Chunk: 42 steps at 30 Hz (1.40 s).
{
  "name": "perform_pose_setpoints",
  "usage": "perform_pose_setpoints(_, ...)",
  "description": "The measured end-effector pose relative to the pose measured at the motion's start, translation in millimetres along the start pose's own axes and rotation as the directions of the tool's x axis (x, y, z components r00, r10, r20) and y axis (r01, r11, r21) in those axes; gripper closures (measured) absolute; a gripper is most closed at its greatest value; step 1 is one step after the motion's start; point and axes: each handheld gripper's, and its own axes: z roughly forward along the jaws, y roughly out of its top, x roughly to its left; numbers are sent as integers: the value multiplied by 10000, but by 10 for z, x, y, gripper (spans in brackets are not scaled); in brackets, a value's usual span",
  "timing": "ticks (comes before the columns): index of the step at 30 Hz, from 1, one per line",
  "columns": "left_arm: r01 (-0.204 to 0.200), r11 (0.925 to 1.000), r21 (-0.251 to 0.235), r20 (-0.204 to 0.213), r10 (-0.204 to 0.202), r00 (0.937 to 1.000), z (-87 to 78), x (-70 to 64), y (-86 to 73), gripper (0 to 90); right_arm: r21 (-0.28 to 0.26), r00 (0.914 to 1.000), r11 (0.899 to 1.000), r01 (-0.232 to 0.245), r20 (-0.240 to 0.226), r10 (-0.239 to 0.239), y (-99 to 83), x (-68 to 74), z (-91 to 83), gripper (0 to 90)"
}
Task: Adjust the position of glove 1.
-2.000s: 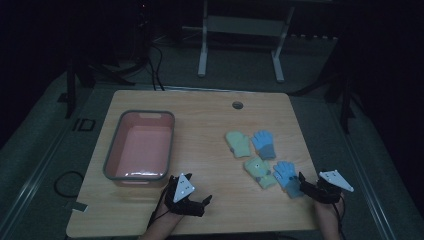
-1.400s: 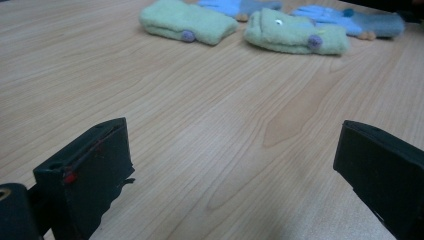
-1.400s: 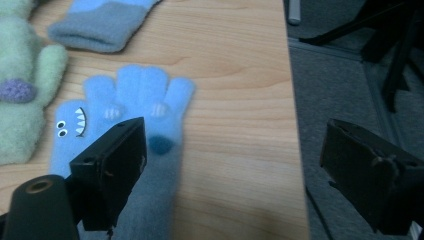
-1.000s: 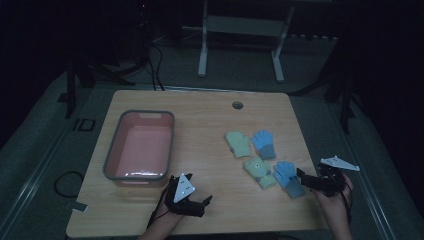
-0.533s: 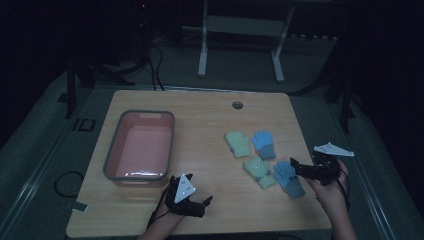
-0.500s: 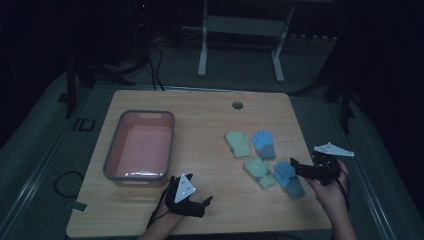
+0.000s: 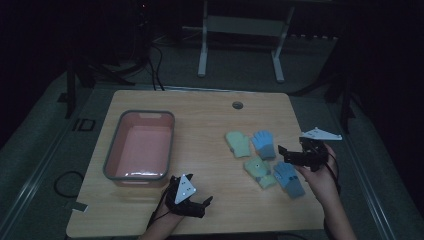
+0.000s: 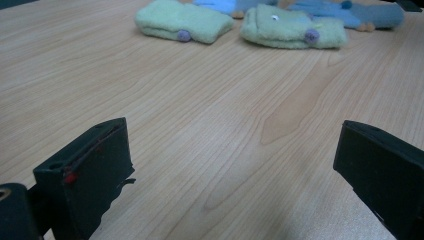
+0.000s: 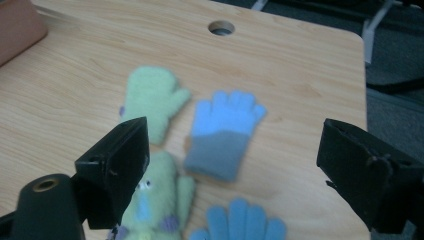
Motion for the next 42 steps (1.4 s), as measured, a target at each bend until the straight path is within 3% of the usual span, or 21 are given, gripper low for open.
perform_pose_setpoints(8, -22, 10000, -15, 16, 22, 10000, -1, -3, -1, 24, 32, 9953, 9970, 778, -577, -775, 219, 156, 246, 164)
perform_pose_setpoints(9, -41, 10000, -7, 30, 41, 10000, -1, -3, 0, 24, 163, 9920, 9954, 949, -849, -932, 270, 197, 347, 165)
perform_pose_setpoints(14, -33, 10000, 11, 50, 32, 10000, 1, -2, 0, 24, 205, 9867, 9941, 1069, -1251, -1035, 339, 278, 507, 215)
perform_pose_setpoints(17, -38, 10000, -1, 67, 38, 10000, -1, -1, 0, 24, 388, 9772, 9896, 1388, -1672, -1305, 392, 379, 706, 236)
perform_pose_setpoints(28, 190, 9998, -118, 74, -189, 9998, -13, 15, -7, 24, 944, 9654, 9765, 1938, -1953, -1728, 450, 530, 1166, 381)
perform_pose_setpoints(29, 260, 9996, -134, 137, -258, 9996, -12, 23, -7, 24, 1024, 9616, 9770, 1872, -2221, -1610, 454, 549, 1238, 404)
perform_pose_setpoints(34, 191, 9997, -117, 144, -190, 9997, -13, 19, -7, 24, 1184, 9621, 9726, 2002, -2113, -1723, 459, 577, 1398, 440)
perform_pose_setpoints(39, 165, 9998, -130, 128, -164, 9998, -14, 15, -8, 24, 1796, 9569, 9571, 2275, -2236, -1855, 456, 584, 1632, 582)
perform_pose_setpoints(41, 165, 9998, -130, 128, -164, 9998, -14, 15, -8, 24, 1876, 9559, 9549, 2300, -2277, -1855, 452, 584, 1660, 585)
perform_pose_setpoints(42, 114, 9998, -145, -6, -114, 9999, -17, 7, -8, 24, 2004, 9500, 9516, 2331, -2560, -1788, 429, 575, 1752, 593)
